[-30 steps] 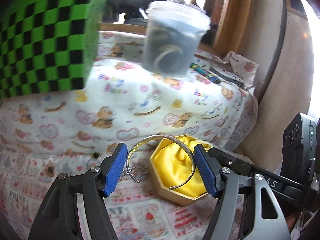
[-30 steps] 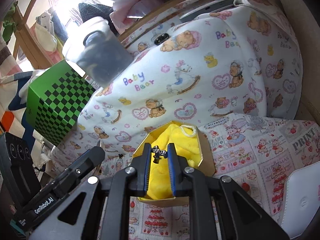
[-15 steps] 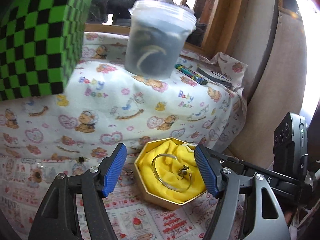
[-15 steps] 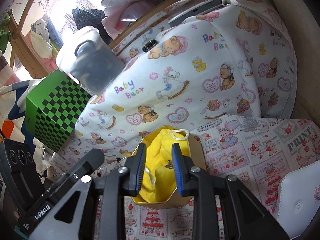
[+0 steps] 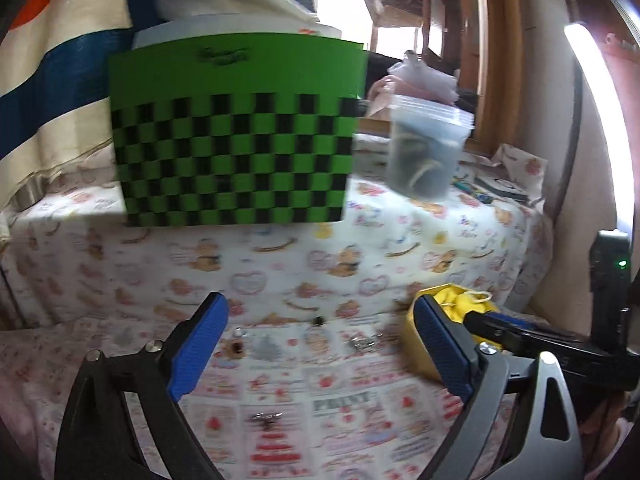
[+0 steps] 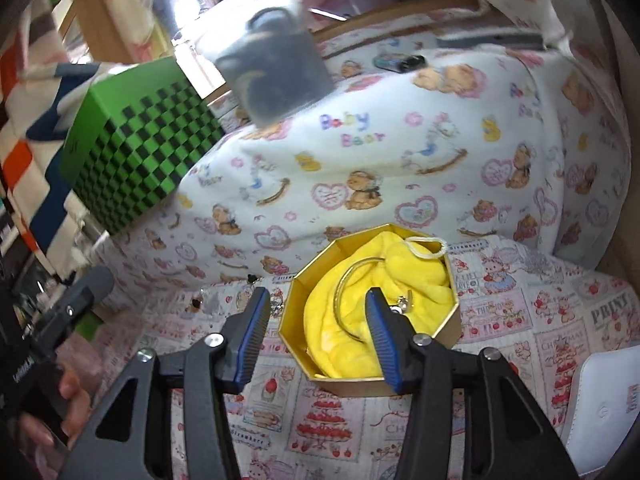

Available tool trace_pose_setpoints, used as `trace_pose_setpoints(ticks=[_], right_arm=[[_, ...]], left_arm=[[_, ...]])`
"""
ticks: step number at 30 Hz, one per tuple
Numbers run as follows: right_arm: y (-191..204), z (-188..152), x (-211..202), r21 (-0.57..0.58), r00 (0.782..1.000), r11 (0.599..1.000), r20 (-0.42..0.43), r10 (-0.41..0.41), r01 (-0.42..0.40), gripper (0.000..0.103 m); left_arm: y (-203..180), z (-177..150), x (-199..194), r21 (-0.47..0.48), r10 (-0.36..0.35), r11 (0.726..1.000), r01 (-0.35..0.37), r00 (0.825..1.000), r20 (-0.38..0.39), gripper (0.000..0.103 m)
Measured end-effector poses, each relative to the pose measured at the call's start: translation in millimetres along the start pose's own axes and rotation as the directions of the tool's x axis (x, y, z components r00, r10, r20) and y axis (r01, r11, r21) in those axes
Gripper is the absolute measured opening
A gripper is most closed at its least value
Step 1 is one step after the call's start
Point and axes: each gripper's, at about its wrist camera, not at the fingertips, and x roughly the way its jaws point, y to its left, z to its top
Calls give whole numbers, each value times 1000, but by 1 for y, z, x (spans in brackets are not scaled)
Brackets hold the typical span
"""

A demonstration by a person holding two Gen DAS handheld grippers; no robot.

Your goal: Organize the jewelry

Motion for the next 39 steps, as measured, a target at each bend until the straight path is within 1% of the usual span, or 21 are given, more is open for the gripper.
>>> trace_pose_setpoints(ticks=[2,5,6,8,10,11,12,13,17,18,19,20,23,26,27,28,30,31,33,36,39], right_arm=[[7,-2,-2,-33,1000,999,10,-12,12,51],[15,-6,-3,-76,997,994,38,-73,75,58],[17,-7,-3,-86,995,992,44,-89,93,60],[20,-9,0,-105,991,986,48,-127,131,60],[21,-10,2,-108,986,980,53,-160,165,62],[20,-9,2,-107,982,977,58,-180,186,63],[21,-10,2,-106,975,970,71,-213,220,63],[21,-10,2,-106,971,966,79,-226,234,63],[23,-9,1,-124,963,957,95,-251,262,64],[24,-10,1,-125,963,957,95,-253,263,65],[24,-10,1,-127,963,956,95,-253,263,66],[24,-10,2,-128,963,956,95,-254,265,66],[25,-12,3,-134,959,951,95,-269,280,68],[23,-13,3,-128,956,949,93,-277,287,68],[22,-13,3,-122,957,950,91,-277,287,68],[20,-12,3,-112,957,952,89,-275,284,68],[18,-11,3,-100,956,953,86,-279,287,68],[16,-10,2,-95,956,953,89,-281,289,68],[14,-9,1,-83,954,953,92,-285,292,68],[9,-7,1,-61,954,954,83,-288,294,69],[4,-6,2,-47,947,948,85,-309,314,69]], left_arm=[[9,-4,0,-7,19,1000,-19,1000,4,95],[25,-13,7,-53,50,997,-51,999,-19,99],[30,-16,12,-66,60,996,-62,997,-39,99],[36,-23,24,-53,78,995,-84,991,-108,99],[40,-30,34,-34,140,988,-149,973,-183,99],[40,-32,39,-26,149,987,-158,965,-218,99],[41,-34,42,-28,136,989,-148,959,-248,99],[42,-36,44,-38,123,990,-139,953,-277,98],[41,-42,48,-77,41,994,-73,937,-347,81],[39,-44,49,-73,34,995,-65,933,-358,76],[38,-46,49,-66,35,996,-63,931,-363,74],[36,-48,49,-60,38,996,-64,930,-366,71],[36,-50,50,-70,27,996,-57,929,-369,70],[32,-50,50,-57,2,998,-23,941,-337,65],[29,-49,51,-49,-5,999,-11,946,-324,62],[25,-46,56,-38,-12,999,0,946,-323,59],[13,-40,64,-13,-28,1000,24,942,-335,46],[7,-37,68,-1,-31,999,33,939,-341,44],[-6,-30,79,15,-49,998,58,929,-366,44],[-22,-23,100,4,-93,994,105,899,-427,44],[-30,-20,120,-11,-97,995,103,882,-461,44]])
